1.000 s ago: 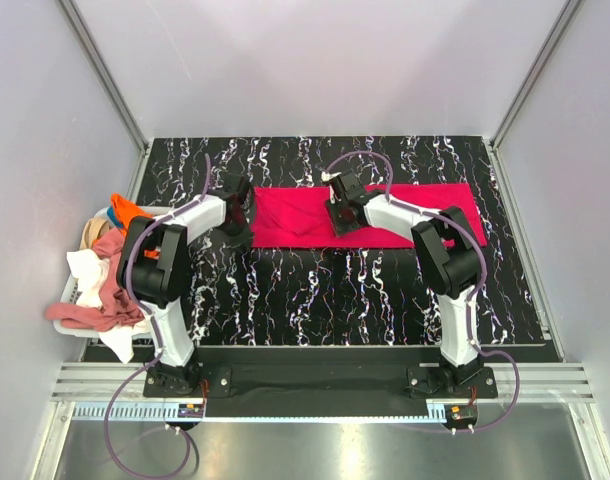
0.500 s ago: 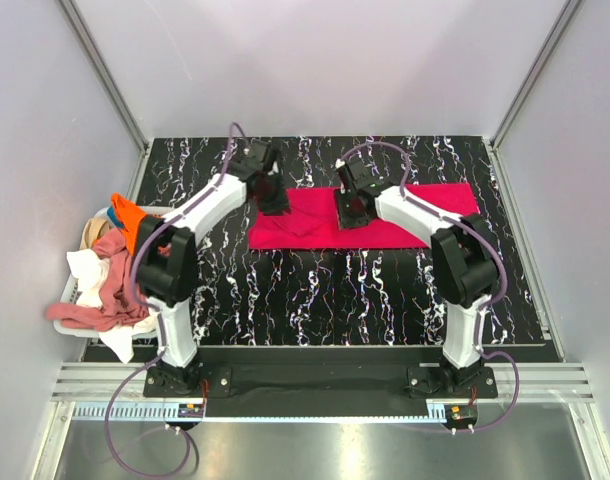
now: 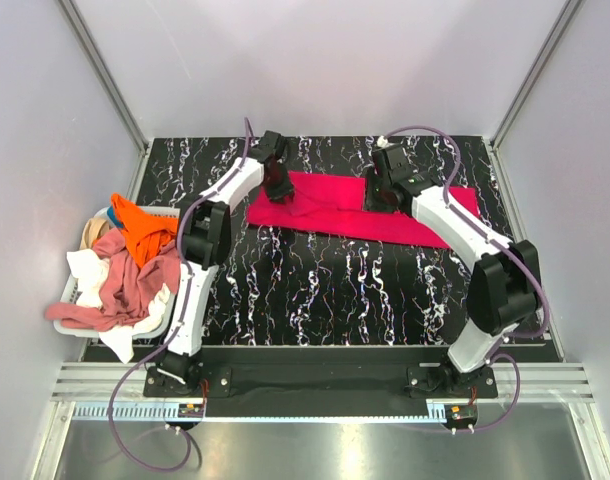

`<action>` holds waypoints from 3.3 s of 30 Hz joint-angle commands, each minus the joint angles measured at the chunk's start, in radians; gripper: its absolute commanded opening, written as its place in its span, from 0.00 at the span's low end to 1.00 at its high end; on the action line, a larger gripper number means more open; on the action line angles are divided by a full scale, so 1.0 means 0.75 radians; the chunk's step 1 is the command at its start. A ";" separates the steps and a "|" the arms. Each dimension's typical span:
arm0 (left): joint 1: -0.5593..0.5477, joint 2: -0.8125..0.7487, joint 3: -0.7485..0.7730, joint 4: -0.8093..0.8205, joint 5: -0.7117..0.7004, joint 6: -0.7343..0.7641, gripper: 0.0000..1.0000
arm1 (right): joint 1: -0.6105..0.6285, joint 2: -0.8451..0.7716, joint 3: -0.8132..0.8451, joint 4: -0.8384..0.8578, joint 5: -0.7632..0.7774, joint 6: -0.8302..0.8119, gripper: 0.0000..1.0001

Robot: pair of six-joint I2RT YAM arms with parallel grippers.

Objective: Fold and stack the t-shirts
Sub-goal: Fold the tshirt

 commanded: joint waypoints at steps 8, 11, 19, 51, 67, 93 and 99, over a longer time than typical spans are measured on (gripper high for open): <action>0.165 0.300 0.615 0.267 0.387 -0.117 0.35 | -0.087 -0.234 0.017 0.065 0.120 0.073 0.40; 0.141 -0.047 0.200 0.611 0.410 -0.109 0.41 | -0.146 -0.246 0.009 0.063 0.112 0.059 0.40; -0.052 -0.412 -0.139 0.769 0.422 -0.068 0.47 | -0.322 -0.379 -0.196 0.063 0.051 0.124 0.40; -0.455 -0.140 -0.553 0.522 0.257 -0.197 0.17 | -0.400 -0.606 -0.290 0.022 -0.115 0.085 0.39; -0.226 -0.793 -0.821 0.221 -0.111 0.003 0.27 | -0.396 -0.640 -0.501 0.022 -0.369 0.181 0.39; -0.099 0.420 0.515 0.251 0.252 -0.023 0.26 | -0.396 -0.581 -0.541 0.237 -0.397 0.181 0.40; -0.138 0.461 0.523 0.651 0.371 -0.038 0.30 | -0.396 -0.543 -0.537 0.284 -0.430 0.224 0.40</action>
